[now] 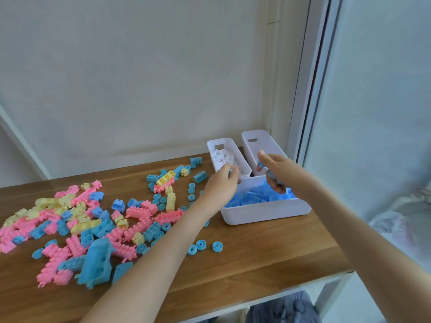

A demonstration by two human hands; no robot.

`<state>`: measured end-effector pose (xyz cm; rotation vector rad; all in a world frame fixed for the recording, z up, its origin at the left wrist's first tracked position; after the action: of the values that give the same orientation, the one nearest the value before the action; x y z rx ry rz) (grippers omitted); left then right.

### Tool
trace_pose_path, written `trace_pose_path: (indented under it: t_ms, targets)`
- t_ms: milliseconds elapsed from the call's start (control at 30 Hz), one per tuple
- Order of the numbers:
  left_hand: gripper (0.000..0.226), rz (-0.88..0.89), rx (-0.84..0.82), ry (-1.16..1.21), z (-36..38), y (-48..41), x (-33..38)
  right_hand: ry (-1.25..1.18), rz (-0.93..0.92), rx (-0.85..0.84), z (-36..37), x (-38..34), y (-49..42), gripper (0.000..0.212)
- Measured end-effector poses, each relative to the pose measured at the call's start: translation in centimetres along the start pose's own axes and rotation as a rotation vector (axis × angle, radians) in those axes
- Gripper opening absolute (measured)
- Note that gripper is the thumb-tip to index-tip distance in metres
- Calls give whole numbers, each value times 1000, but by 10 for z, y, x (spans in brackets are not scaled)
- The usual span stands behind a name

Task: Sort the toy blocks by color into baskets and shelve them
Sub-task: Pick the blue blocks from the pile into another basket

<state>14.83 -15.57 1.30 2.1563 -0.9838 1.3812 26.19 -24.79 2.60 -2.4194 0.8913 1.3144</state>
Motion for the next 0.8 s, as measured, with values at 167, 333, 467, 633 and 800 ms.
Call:
trace_pose_path:
  t_ms: [167,333,467,633,800]
  targets:
    - [29,28,-17,-283,13,-5,0,207,-31,-25,-12,9,4,41]
    - [25,43,-69,-414,18,-4,-1,39,-66,-162,-7,13,5,28]
    - [31,75,-87,-411,16,-4,0,144,-149,-121,-4,11,4,28]
    - [36,132,-133,-375,14,-4,2,174,-288,-86,0,0,5,41]
    - [42,124,-149,-364,10,0,2,323,-378,-70,5,-9,2,80]
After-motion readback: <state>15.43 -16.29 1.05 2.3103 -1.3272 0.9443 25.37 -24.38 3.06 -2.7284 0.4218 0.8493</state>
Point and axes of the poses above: each hand's wrist, its own y-axis away from the middle knuckle, its own z-axis out of the palm, x = y × z, the point moved 7 cm from there along -y, towards the middle knuckle, and after that the axes turned 10 degrees about y, right-handed, at the moved point
